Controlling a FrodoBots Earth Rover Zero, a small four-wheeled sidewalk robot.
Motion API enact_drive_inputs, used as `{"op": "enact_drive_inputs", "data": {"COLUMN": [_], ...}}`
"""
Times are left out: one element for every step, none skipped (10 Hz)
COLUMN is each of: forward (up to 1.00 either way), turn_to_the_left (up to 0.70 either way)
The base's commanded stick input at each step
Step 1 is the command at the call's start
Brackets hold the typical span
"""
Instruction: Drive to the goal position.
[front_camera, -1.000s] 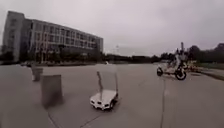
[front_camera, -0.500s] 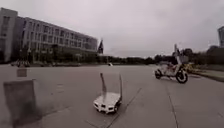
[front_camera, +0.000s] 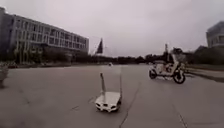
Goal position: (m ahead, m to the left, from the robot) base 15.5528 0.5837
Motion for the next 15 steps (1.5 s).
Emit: {"op": "enact_drive_inputs", "data": {"forward": [1.0, 1.0, 1.0, 1.0, 1.0, 1.0, 1.0, 1.0, 1.0, 1.0, 1.0, 1.0, 1.0, 1.0, 1.0], "turn_to_the_left": [0.0, -0.15, -0.27, -0.27, -0.27, -0.27, -0.27, -0.27, -0.14, 0.0, 0.0, 0.0, 0.0, 0.0, 0.0]}}
